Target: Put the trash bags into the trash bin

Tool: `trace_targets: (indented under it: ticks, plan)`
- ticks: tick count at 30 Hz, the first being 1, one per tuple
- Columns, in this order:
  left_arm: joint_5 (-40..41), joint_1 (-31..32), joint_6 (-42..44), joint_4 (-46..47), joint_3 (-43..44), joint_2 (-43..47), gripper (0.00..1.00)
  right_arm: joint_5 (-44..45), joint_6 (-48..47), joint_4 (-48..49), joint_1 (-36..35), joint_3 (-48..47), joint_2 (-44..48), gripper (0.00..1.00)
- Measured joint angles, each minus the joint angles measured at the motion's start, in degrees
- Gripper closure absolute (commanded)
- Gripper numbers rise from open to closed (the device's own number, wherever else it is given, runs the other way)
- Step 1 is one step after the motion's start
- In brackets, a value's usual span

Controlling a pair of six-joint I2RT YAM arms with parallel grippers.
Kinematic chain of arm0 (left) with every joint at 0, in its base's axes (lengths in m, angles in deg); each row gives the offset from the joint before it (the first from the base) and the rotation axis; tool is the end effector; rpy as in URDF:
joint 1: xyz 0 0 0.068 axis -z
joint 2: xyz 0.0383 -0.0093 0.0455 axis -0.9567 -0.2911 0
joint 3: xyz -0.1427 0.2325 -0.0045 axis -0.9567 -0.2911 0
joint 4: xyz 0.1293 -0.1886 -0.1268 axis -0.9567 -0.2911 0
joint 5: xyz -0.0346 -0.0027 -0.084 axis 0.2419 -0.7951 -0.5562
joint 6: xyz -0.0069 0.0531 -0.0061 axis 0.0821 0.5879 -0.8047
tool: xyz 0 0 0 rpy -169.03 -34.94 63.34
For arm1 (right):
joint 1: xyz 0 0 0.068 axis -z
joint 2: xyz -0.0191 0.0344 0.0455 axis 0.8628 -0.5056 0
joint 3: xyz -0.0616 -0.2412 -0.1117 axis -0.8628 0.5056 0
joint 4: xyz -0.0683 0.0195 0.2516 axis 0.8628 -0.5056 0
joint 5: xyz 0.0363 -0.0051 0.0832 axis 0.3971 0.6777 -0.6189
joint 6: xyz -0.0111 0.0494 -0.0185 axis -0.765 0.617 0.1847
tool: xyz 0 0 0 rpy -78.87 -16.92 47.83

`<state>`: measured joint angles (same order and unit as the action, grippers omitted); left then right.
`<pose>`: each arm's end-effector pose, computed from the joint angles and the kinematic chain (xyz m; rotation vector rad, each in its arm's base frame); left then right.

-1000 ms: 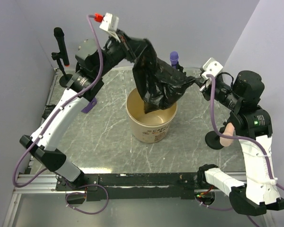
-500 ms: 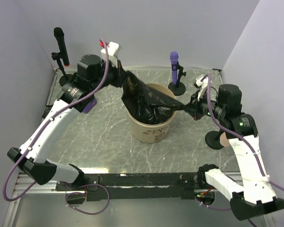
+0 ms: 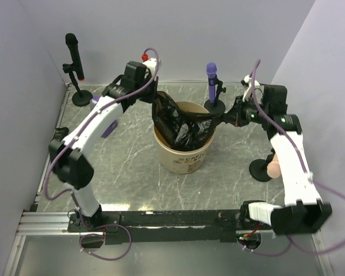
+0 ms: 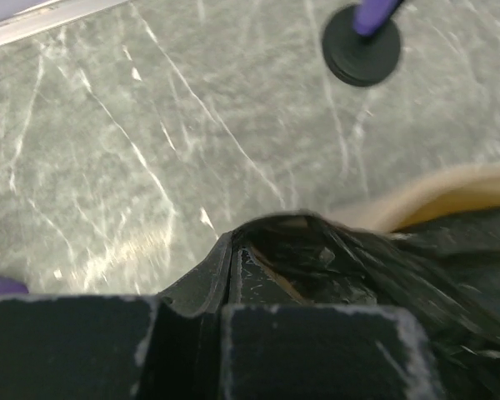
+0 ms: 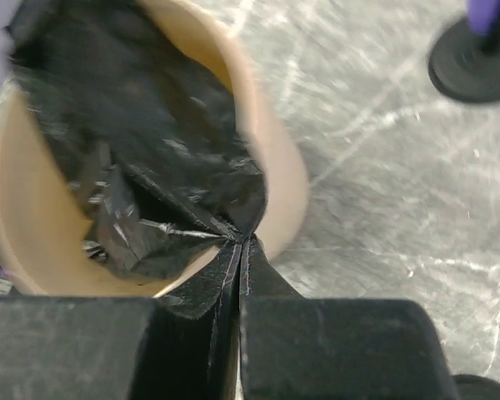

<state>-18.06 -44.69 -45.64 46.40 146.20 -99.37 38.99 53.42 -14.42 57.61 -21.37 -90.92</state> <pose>0.3460 -0.1895 0.3913 0.3805 2.1037 -0.4638 0.2273 0.0296 0.4045 -0.4677 2.0236 0.6832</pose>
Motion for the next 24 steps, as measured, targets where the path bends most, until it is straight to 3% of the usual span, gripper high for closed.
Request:
trace_targets:
  ticks: [7,16,21,24]
  plan:
    - [-1.86,-3.39,-0.28,-4.59,13.31,-13.4,0.99,-0.15,3.3,1.99,4.13,-0.2,-11.04,1.0]
    - [-14.43,-9.09,-1.79,-8.85,2.89,-12.68,0.99,-1.68,4.7,3.37,4.42,4.35,-11.91,0.99]
    - [-24.13,-10.6,-1.27,-11.52,-4.7,-7.93,0.99,-3.58,4.44,2.1,4.22,6.99,-11.43,0.69]
    - [-28.15,-12.92,0.76,-13.6,-5.31,-5.35,0.88,-2.93,2.58,-1.09,4.55,6.14,-10.19,0.61]
